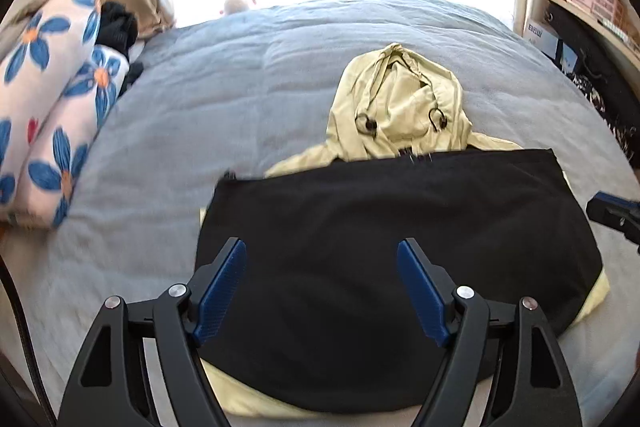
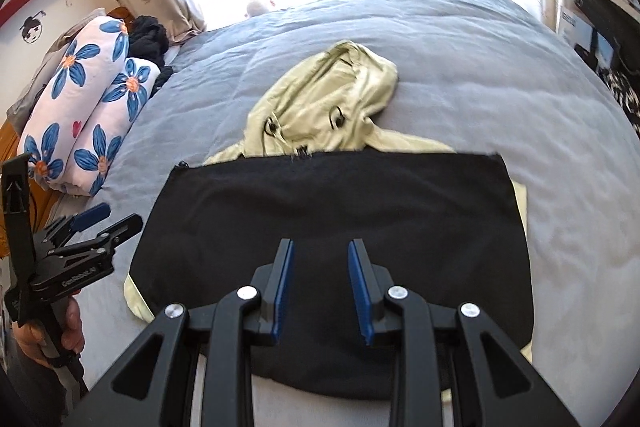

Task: Fold large clothes
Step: 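Move both tools toward the yellow hood beyond the folded bundle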

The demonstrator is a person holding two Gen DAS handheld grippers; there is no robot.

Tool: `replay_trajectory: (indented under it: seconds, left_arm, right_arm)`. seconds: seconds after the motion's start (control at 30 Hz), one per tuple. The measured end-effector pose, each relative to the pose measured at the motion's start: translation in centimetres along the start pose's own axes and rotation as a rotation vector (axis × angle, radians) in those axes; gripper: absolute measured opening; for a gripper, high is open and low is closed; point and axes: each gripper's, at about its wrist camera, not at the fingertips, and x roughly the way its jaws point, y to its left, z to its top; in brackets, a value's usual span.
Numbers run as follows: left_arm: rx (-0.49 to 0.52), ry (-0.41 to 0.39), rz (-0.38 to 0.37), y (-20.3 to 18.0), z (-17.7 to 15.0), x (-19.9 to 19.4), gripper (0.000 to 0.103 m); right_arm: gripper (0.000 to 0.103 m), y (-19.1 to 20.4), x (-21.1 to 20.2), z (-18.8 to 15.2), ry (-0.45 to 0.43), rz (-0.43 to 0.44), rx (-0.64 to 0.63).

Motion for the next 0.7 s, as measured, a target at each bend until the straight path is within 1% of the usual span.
replay_trajectory:
  seconds: [0.2,0.3,0.43,0.57,0.7]
  left_arm:
    - [0.078,-0.032,0.049,-0.8,4.6,2.0,0.077]
    - [0.096,-0.022,0.056,-1.0,6.8,3.4,0.077]
    - [0.133,-0.035,0.093,-1.5,8.9,4.6,0.077]
    - [0.170,-0.056,0.132,-1.7,10.9,5.7,0.077]
    - [0.196,-0.038,0.145,-1.7,12.8,7.1,0.077]
  right_arm:
    - [0.028,0.1,1.3,5.0,-0.019,-0.015,-0.019]
    - [0.028,-0.1,1.7,7.3,-0.034,-0.027,-0.022]
    - [0.028,-0.6,2.1,10.2,-0.051,-0.045,-0.013]
    - [0.028,-1.1,2.4,12.3,-0.063,-0.069,-0.012]
    - [0.028,-2.1,3.1,14.4,-0.062,-0.067,0.016]
